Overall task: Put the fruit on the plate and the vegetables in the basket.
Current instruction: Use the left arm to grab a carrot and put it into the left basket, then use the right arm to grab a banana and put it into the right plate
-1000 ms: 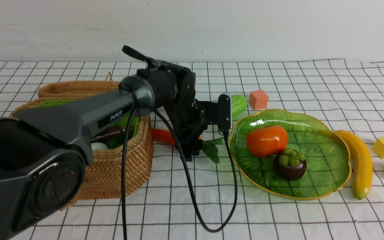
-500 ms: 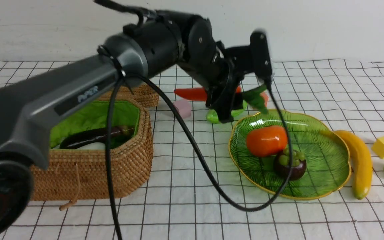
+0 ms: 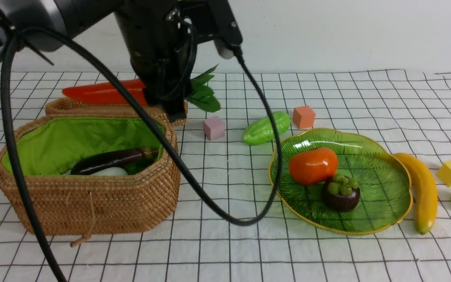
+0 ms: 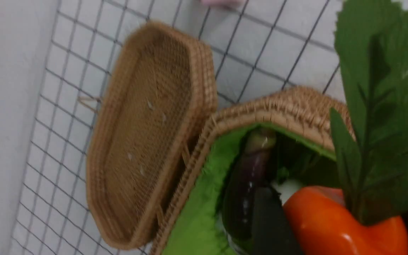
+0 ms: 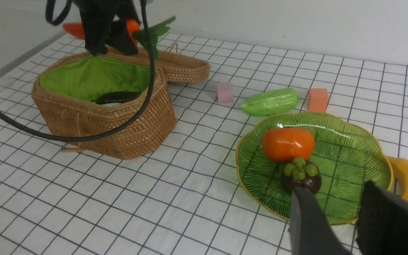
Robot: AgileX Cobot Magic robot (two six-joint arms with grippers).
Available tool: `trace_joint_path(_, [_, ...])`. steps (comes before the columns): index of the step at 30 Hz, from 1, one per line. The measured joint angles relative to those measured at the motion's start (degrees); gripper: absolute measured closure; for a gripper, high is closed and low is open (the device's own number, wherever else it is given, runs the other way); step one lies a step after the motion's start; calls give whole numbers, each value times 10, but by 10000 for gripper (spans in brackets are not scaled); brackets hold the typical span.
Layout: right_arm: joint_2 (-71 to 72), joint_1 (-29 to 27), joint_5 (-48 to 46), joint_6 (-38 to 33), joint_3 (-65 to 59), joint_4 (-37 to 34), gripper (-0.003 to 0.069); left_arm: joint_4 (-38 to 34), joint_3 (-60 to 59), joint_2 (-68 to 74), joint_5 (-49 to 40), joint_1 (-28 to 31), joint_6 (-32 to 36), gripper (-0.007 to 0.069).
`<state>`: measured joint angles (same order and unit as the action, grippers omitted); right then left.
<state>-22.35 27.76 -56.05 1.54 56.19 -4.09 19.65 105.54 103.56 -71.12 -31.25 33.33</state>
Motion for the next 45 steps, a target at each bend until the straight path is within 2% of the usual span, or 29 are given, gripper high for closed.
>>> trace_joint_path(8, [-1, 0, -14, -15, 0, -9, 421, -10, -106, -1, 21, 106, 36, 243])
trace_joint_path(14, [-1, 0, 12, -15, 0, -15, 421, -33, -129, -1, 57, 132, 40, 243])
trace_joint_path(17, [-1, 0, 30, -15, 0, -17, 421, -44, -130, -2, 63, 132, 35, 188])
trace_joint_path(19, [-1, 0, 31, -15, 0, -17, 421, -63, -130, -5, 66, 132, 24, 100])
trace_joint_path(20, [-1, 0, 31, -15, 0, -17, 421, -66, -130, -6, 66, 132, 24, 92])
trace_joint_path(22, [-1, 0, 31, -15, 0, -17, 421, -113, -130, -11, 83, 132, -4, 5])
trace_joint_path(25, [-1, 0, 31, -15, 0, -17, 421, -165, -130, -15, 108, 128, -34, 0])
trace_joint_path(27, [-1, 0, 31, -15, 0, -17, 421, -204, -130, -17, 131, 113, -61, 56])
trace_joint_path(29, [-2, 0, 31, -15, 0, -17, 421, -223, -128, -17, 148, 90, -95, 164])
trace_joint_path(30, [-2, 0, 31, -15, 0, -17, 421, -224, -127, -17, 149, 85, -99, 175])
trace_joint_path(32, [-9, 0, 25, -15, 0, -17, 421, -231, -114, -17, 157, 54, -143, 356])
trace_joint_path(33, [-14, 0, 21, -15, 0, -17, 421, -232, -110, -17, 157, 45, -153, 398])
trace_joint_path(36, [-44, 0, 2, 3, 0, -17, 421, -232, -87, -19, 148, 13, -204, 591])
trace_joint_path(37, [-57, 0, -7, 9, 0, -16, 421, -230, -82, -22, 143, 3, -217, 628])
trace_joint_path(43, [-197, 0, -49, 27, 0, 41, 421, -204, -90, -94, 136, -31, -283, 638])
trace_joint_path(45, [-277, -15, -39, 48, 0, 84, 421, -197, -135, -173, 153, -32, -316, 638])
